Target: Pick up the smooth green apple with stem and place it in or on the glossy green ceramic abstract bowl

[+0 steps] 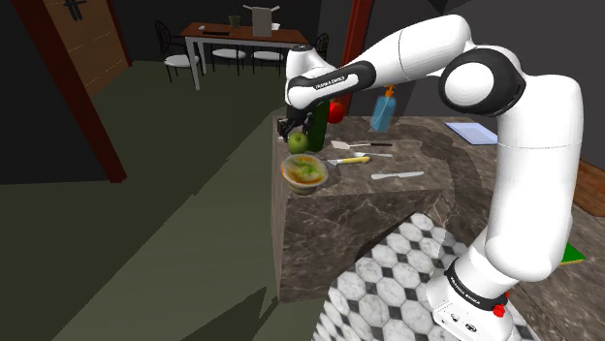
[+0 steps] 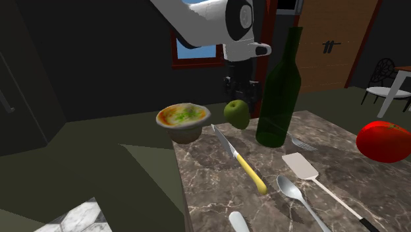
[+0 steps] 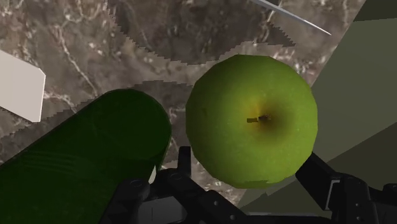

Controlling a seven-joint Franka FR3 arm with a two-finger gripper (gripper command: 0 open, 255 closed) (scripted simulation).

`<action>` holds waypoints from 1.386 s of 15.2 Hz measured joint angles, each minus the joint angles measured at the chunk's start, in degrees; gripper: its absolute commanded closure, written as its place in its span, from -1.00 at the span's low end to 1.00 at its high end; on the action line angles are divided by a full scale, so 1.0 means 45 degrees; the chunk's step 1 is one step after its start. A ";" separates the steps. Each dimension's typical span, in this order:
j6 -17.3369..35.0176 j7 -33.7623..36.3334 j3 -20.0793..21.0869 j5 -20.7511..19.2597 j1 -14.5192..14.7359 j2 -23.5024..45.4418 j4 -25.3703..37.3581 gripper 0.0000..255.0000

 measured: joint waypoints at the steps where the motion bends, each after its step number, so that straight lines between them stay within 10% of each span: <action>1: -0.0113 -0.0018 0.0010 0.0018 -0.0002 -0.0088 0.0024 1.00; 21: -0.3058 -0.0528 0.0135 0.0347 -0.0007 -0.0916 0.2181 1.00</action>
